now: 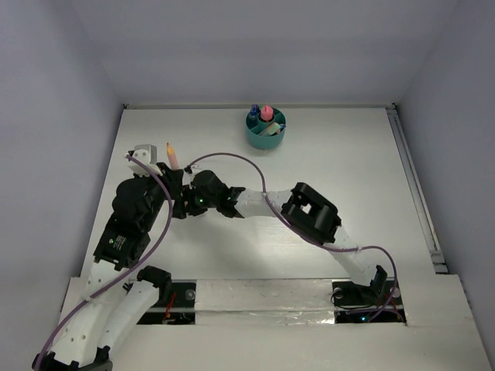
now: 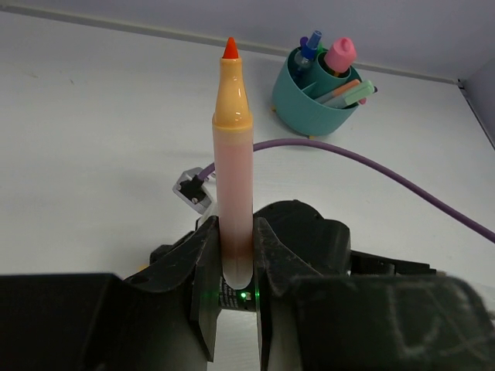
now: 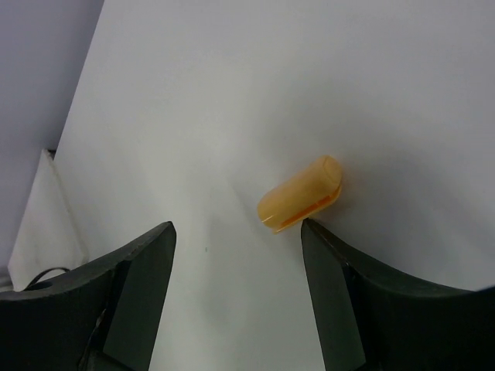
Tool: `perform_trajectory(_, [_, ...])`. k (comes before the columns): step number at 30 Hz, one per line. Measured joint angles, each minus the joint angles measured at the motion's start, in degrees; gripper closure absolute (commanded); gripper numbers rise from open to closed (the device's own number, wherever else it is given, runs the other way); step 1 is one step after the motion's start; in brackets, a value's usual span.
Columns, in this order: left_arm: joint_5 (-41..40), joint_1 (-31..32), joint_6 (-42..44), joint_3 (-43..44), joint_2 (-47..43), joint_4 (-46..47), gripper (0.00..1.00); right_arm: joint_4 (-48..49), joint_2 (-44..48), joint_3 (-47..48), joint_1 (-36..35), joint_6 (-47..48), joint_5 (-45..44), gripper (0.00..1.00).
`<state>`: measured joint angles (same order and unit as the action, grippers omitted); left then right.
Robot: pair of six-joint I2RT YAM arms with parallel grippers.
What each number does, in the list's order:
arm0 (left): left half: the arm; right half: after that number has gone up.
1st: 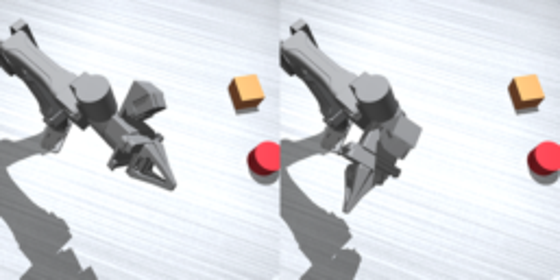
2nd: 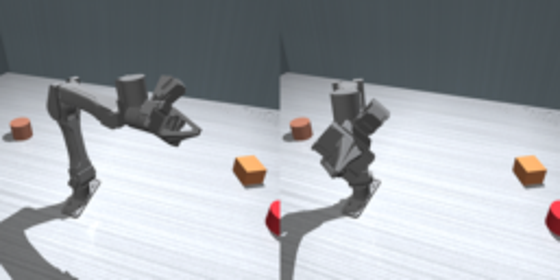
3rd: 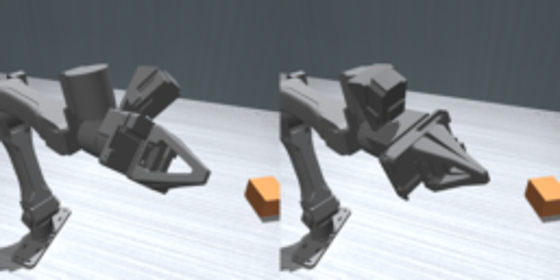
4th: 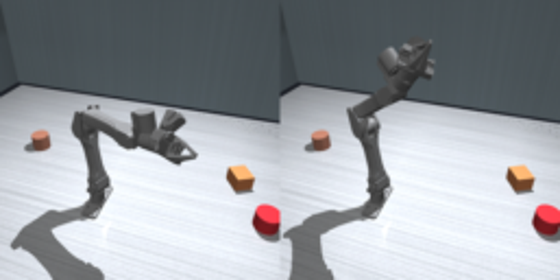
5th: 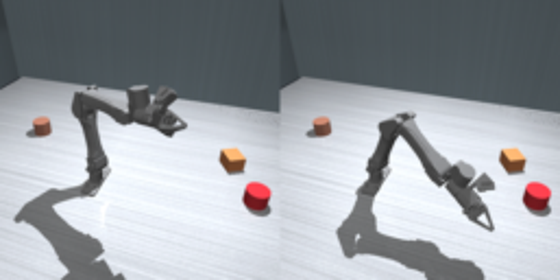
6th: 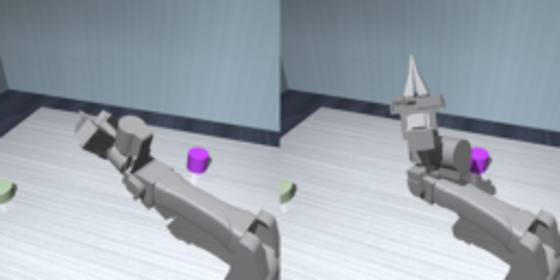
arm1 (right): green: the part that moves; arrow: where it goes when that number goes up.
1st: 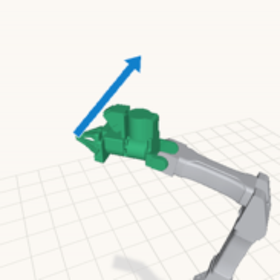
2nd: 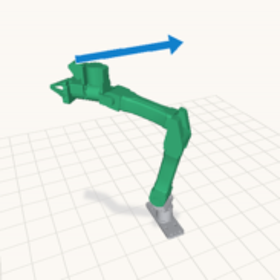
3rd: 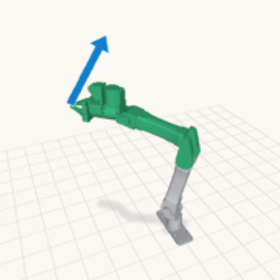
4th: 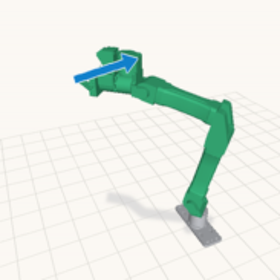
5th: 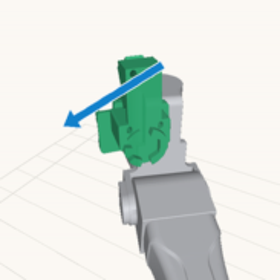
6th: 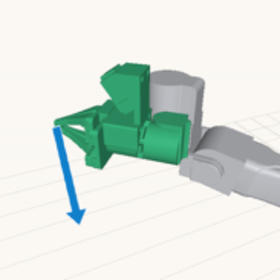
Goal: Sort the stationery into containers
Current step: Close the pen cap on the pen.
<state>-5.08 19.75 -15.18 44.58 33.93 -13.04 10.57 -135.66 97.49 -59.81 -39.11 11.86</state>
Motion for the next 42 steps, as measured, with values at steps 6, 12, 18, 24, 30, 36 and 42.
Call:
perform_trajectory(6, [0.37, -0.39, 0.02, 0.0, 0.0, 0.02, 1.0, -4.46, -2.54, 5.79, 0.26, 2.93, -2.27, 0.29])
perform_trajectory(12, [0.57, -0.5, 0.02, 0.0, 0.0, 0.07, 1.0, -8.83, -2.91, 8.22, 0.24, 5.16, -5.09, 0.32])
perform_trajectory(18, [0.81, -0.5, 0.02, 0.0, 0.0, 0.28, 1.0, -11.98, -5.64, 13.62, 0.24, 6.67, -7.54, 0.39])
perform_trajectory(24, [1.25, -0.5, 0.04, 0.0, 0.0, 0.39, 1.0, -12.52, -8.09, 17.05, 0.24, 6.71, -8.15, 0.45])
perform_trajectory(30, [1.51, -0.5, 0.07, 0.0, 0.0, 0.39, 1.0, -13.27, -8.39, 17.35, 0.26, 6.84, -9.14, 0.69])
perform_trajectory(36, [1.62, -0.94, 0.07, 0.0, 0.0, 0.42, 1.0, -10.78, -7.32, 14.19, 0.28, 5.9, -9.07, 1.0])
perform_trajectory(42, [3.37, -1.14, -0.39, -0.37, -0.07, 1.11, 1.0, -2.67, 1.86, -2.71, 0.92, 3.82, -8.63, 1.0])
